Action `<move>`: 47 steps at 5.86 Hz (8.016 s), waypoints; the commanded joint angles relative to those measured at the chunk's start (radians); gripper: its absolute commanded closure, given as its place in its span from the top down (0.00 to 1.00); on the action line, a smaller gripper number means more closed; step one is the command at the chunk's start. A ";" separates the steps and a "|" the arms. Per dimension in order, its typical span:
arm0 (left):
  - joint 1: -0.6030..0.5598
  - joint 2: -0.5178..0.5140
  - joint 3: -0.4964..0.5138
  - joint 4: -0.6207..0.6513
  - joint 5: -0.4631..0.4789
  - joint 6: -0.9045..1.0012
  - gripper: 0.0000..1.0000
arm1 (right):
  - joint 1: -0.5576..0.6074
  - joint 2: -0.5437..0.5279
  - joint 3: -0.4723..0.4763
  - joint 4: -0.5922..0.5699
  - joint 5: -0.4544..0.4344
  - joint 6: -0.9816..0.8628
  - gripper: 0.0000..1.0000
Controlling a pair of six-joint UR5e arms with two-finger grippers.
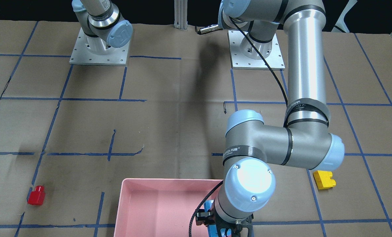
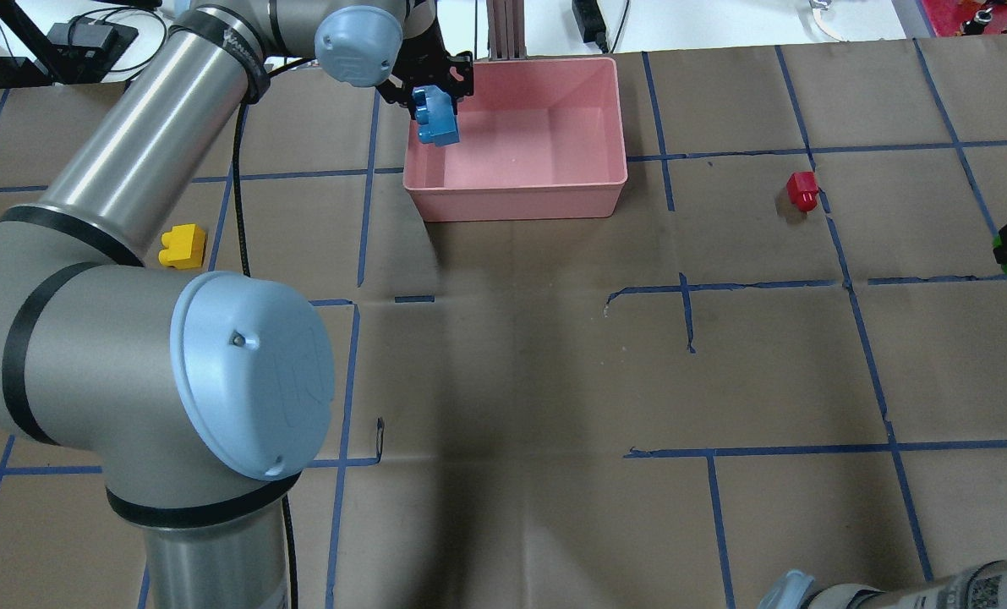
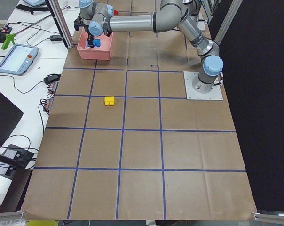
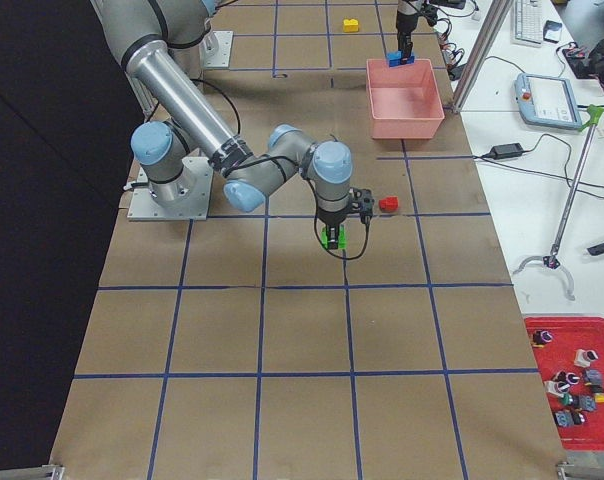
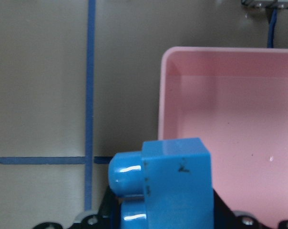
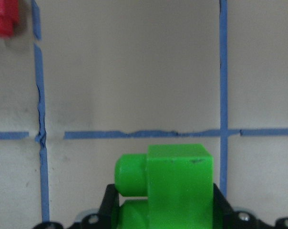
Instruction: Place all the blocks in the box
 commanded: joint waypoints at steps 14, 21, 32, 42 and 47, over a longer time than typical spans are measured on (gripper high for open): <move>0.583 0.271 -0.362 0.003 0.028 0.716 0.97 | 0.939 0.515 -0.769 0.115 0.092 0.694 0.97; 0.594 0.247 -0.611 0.253 -0.010 0.543 0.97 | 0.680 0.269 -0.505 0.180 -0.081 0.537 1.00; 0.598 0.276 -0.626 0.295 -0.003 0.559 0.18 | 0.365 0.364 -0.106 -0.299 -0.041 0.485 1.00; 0.023 0.070 0.002 -0.068 -0.100 0.102 0.05 | 0.371 0.371 -0.164 -0.276 0.022 0.445 0.07; -0.030 0.041 -0.004 -0.035 -0.101 0.013 0.99 | 0.435 0.246 -0.334 0.064 0.022 0.306 0.03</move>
